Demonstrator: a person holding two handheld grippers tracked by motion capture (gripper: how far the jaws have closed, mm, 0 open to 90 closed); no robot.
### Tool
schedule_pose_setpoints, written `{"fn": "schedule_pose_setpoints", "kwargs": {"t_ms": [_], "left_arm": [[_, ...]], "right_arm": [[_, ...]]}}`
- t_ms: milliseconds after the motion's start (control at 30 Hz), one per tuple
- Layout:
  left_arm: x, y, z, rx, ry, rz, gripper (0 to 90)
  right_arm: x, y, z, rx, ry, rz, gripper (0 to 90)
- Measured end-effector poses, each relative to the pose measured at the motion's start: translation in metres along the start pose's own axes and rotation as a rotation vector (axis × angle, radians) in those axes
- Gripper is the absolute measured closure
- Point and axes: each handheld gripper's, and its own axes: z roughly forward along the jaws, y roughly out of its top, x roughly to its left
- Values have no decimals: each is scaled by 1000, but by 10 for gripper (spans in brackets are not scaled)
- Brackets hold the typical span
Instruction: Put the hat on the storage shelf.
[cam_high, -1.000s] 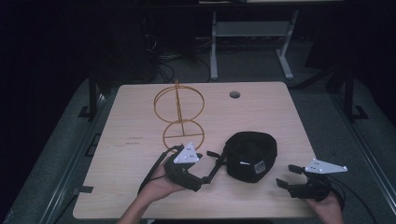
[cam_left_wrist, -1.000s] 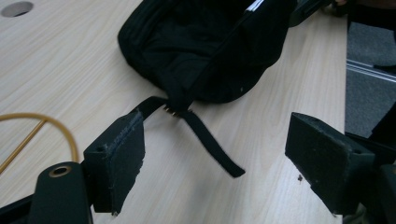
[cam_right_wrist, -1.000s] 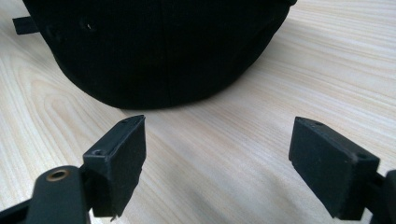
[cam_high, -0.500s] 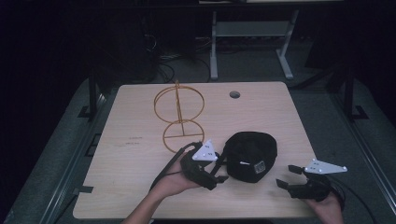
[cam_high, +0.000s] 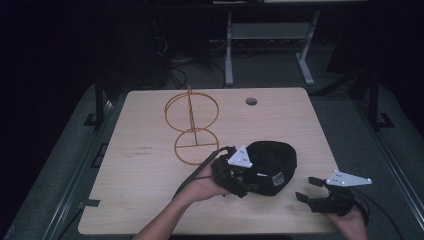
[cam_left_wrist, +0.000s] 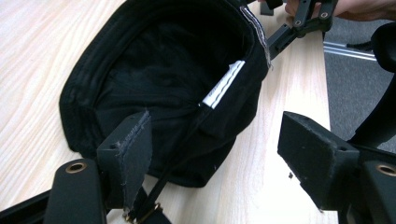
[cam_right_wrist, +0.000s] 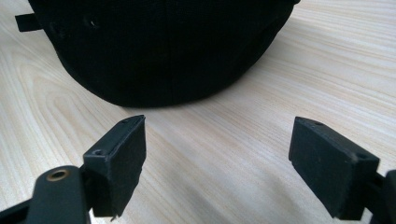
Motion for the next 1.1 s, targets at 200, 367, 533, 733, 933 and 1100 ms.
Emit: {"fn": "schedule_pose_setpoints", "kwargs": {"t_ms": [200,367,533,733,933,1100], "left_arm": [[2,5,11,28,-21,10,302],[3,11,22,72,-31,37,321],[5,9,30,104,-54,44,363],[6,11,33,116,-83,59,573],[4,24,34,112,-112,97,750],[7,36,34,93,-117,86,784]], "right_arm": [[0,0,-1,0,2,-1,185],[0,0,-1,-3,3,0,185],[0,0,0,0,7,-2,185],[1,0,0,6,11,-6,186],[0,-1,0,-4,19,3,194],[2,0,-3,-28,18,4,205]]}}
